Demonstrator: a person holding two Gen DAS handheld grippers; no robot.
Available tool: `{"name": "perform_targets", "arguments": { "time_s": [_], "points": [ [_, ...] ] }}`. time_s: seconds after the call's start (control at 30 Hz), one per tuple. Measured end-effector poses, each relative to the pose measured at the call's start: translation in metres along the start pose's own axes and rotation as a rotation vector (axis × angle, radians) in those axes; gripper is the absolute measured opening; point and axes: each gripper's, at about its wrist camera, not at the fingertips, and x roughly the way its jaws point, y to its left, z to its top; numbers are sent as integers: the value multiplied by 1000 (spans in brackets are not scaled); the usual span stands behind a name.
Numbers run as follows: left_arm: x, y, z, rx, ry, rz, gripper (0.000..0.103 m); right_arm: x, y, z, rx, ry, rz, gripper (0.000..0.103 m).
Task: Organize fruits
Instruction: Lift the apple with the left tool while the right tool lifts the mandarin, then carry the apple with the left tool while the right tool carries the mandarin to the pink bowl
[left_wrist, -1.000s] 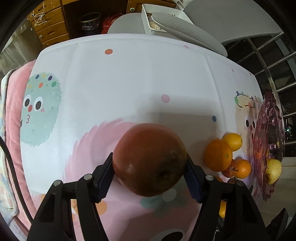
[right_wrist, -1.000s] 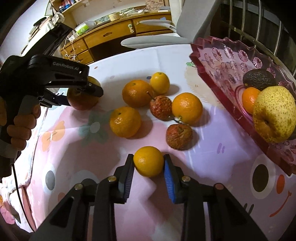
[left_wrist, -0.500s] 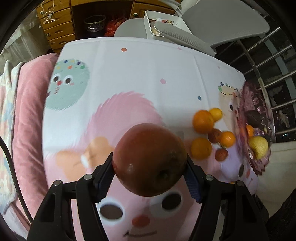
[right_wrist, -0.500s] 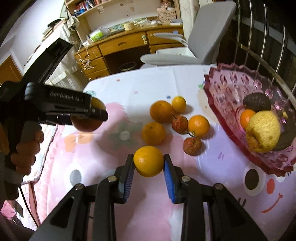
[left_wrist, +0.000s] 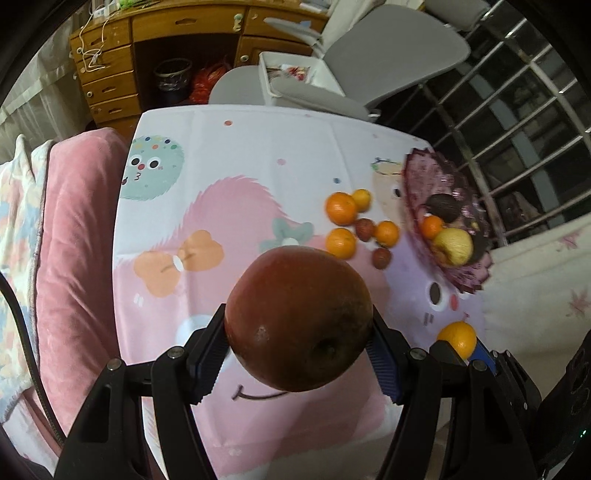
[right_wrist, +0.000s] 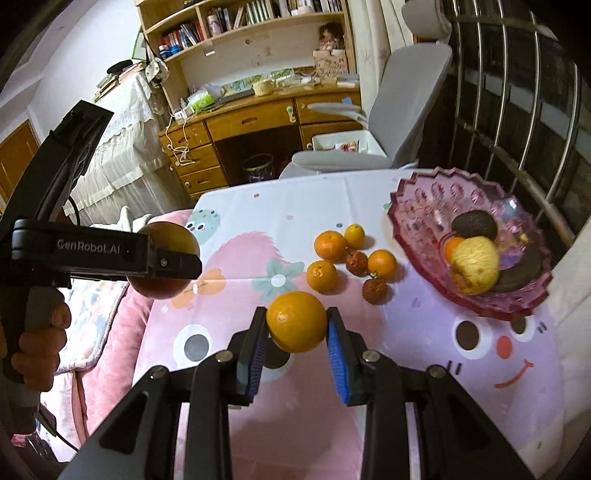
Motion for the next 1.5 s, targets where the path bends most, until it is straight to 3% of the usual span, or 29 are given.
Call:
{"name": "perform_targets", "arguments": {
  "time_s": [0.33, 0.73, 0.97, 1.2, 1.5],
  "points": [
    [-28, -34, -17, 15, -32, -37, 67, -37, -31, 9, 61, -6, 7, 31],
    [-24, -104, -13, -43, -76, -36, 67, -42, -128, 35, 140, 51, 66, 31],
    [-2, -149, 1, -94, -115, -29, 67, -30, -189, 55, 165, 80, 124, 31],
    [36, -185, 19, -130, -117, -24, 67, -9, -249, 67, 228, 121, 129, 31],
    [86, -202, 50, -153, -89, 29, 68, 34, -303, 71, 314, 202, 162, 31]
  ]
}}
